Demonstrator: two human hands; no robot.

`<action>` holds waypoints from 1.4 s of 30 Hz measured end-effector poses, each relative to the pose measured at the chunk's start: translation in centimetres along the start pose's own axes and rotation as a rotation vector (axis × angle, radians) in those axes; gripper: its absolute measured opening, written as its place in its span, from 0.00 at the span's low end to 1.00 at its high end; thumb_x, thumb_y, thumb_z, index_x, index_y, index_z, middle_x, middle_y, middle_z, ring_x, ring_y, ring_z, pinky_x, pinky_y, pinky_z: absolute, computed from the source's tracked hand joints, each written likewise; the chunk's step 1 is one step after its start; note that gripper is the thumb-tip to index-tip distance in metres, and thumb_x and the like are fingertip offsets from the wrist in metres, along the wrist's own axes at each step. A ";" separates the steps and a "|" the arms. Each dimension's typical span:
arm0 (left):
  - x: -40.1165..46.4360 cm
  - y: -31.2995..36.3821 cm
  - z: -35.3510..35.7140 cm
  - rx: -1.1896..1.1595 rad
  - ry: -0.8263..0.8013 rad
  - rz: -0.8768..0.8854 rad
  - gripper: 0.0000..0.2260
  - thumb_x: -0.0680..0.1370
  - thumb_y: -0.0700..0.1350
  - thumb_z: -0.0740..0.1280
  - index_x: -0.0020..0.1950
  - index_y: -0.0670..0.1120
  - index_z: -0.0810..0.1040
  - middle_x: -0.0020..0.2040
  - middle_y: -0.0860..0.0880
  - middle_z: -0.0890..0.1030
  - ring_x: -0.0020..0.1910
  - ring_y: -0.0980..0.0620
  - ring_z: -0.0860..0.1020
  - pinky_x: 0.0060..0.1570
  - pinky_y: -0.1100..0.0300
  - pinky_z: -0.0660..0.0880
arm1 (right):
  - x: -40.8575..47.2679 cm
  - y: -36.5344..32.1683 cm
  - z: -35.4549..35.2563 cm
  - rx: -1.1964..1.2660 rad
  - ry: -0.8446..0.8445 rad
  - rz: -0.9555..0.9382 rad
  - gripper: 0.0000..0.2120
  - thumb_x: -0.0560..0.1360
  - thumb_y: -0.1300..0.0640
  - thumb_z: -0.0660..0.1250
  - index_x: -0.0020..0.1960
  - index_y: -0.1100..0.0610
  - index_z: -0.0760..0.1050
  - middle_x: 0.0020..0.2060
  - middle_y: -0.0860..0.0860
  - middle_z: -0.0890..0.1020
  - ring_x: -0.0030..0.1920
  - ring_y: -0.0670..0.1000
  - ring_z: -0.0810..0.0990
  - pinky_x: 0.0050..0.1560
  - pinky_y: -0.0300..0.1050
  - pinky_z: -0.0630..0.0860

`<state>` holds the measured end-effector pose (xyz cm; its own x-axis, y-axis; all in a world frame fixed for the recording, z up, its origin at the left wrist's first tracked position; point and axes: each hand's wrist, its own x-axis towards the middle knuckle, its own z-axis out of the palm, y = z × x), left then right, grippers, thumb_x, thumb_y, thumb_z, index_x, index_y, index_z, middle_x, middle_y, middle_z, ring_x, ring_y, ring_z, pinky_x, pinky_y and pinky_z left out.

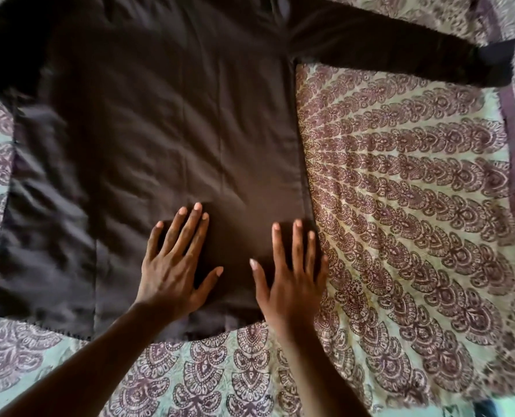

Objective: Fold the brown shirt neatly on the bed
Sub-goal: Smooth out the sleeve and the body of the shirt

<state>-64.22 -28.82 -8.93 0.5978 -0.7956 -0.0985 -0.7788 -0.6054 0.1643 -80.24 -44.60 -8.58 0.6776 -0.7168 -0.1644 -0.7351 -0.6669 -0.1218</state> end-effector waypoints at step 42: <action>-8.4 -6.4 0.2 0.003 0.147 -0.435 0.33 0.81 0.65 0.54 0.84 0.56 0.54 0.85 0.49 0.50 0.84 0.46 0.51 0.79 0.41 0.54 | 7.9 -6.9 1.3 -0.069 -0.055 -0.441 0.36 0.81 0.29 0.48 0.84 0.43 0.49 0.84 0.53 0.46 0.83 0.63 0.43 0.75 0.77 0.50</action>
<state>-64.24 -18.28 -9.39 0.8895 -0.4565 -0.0175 -0.4503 -0.8826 0.1354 -69.90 -45.41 -10.29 0.9224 -0.3499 -0.1633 -0.3713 -0.9199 -0.1264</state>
